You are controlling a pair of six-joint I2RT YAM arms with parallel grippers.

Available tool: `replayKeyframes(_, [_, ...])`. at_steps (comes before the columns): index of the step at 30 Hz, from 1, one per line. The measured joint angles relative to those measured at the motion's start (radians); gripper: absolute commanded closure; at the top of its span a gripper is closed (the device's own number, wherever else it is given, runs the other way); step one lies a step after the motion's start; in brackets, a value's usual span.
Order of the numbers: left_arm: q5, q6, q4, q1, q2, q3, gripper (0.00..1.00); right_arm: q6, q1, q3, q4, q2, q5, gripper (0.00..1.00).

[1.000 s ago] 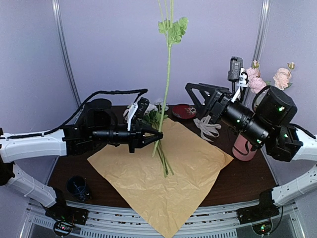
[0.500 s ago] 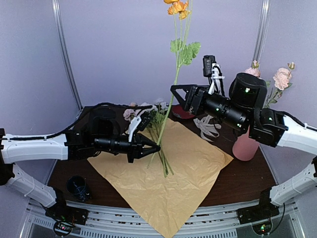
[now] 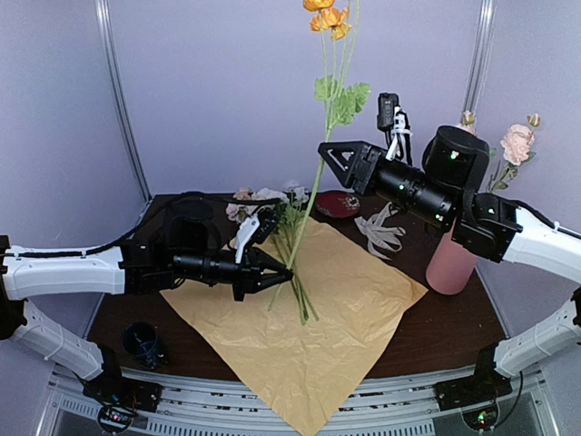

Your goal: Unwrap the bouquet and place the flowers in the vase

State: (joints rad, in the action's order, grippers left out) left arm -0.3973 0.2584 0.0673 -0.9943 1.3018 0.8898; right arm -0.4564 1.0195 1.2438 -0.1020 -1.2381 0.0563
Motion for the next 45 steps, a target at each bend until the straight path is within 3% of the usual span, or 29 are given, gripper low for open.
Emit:
replayKeyframes(5, [-0.002,-0.006,-0.002,-0.001,0.000,0.000,1.00,-0.015,-0.006,0.000,-0.010,-0.013,-0.025,0.69])
replayKeyframes(11, [-0.002,-0.006,-0.002,-0.001,0.000,0.000,1.00,-0.022,-0.011,0.000,-0.014,-0.034,-0.050,0.97])
replayKeyframes(14, [-0.003,-0.007,-0.007,-0.001,0.000,0.000,1.00,-0.029,-0.016,0.000,-0.012,-0.036,-0.056,1.00])
replayKeyframes(17, [0.005,-0.008,-0.008,-0.001,0.000,0.000,0.42,-0.021,-0.017,0.001,-0.006,-0.036,-0.057,1.00])
replayKeyframes(20, [0.042,-0.014,-0.018,-0.001,0.000,0.000,0.04,-0.015,-0.017,0.001,-0.002,-0.034,-0.056,1.00])
replayKeyframes(28, [0.280,-0.090,-0.095,-0.002,-0.072,0.014,0.02,0.094,-0.017,0.075,0.158,0.002,0.031,1.00])
replayKeyframes(36, [0.626,-0.321,-0.015,-0.002,-0.215,0.036,0.02,0.310,-0.017,0.381,0.438,0.074,0.256,1.00])
replayKeyframes(45, [0.885,-0.545,0.093,-0.002,-0.087,0.013,0.02,0.491,-0.017,0.624,0.686,0.143,0.631,1.00])
